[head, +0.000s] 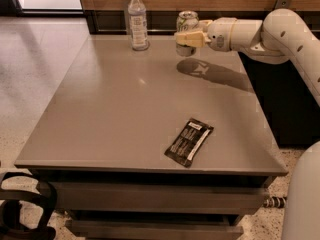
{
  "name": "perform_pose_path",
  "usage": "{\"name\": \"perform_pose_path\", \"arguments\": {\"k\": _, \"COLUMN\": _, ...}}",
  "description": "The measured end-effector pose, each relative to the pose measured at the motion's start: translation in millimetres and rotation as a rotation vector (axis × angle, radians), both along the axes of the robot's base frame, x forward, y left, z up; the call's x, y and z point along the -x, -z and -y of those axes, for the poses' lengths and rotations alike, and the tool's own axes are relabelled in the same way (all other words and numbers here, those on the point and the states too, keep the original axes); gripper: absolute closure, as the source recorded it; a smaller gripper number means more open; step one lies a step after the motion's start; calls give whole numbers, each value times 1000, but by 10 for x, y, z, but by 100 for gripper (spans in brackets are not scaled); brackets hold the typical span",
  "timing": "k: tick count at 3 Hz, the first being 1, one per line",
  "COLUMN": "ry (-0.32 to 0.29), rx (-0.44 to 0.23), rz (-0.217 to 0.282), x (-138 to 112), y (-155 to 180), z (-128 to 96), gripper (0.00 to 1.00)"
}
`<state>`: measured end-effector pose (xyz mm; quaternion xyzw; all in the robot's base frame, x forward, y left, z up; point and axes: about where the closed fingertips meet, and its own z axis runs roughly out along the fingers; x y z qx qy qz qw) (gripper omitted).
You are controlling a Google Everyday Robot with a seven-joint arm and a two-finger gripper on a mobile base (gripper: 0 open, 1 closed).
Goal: Move 7up can near blue plastic bottle
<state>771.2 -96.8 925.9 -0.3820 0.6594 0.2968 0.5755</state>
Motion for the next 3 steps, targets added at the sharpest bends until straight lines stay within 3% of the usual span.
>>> {"name": "perform_pose_path", "arguments": {"k": 1, "ry": 45, "rx": -10, "rz": 4, "x": -127, "y": -5, "z": 27, "gripper": 100}}
{"name": "perform_pose_path", "arguments": {"k": 2, "ry": 45, "rx": -10, "rz": 4, "x": -127, "y": -5, "z": 27, "gripper": 100}}
{"name": "perform_pose_path", "arguments": {"k": 3, "ry": 57, "rx": -2, "rz": -11, "x": -316, "y": 101, "z": -55, "gripper": 100}}
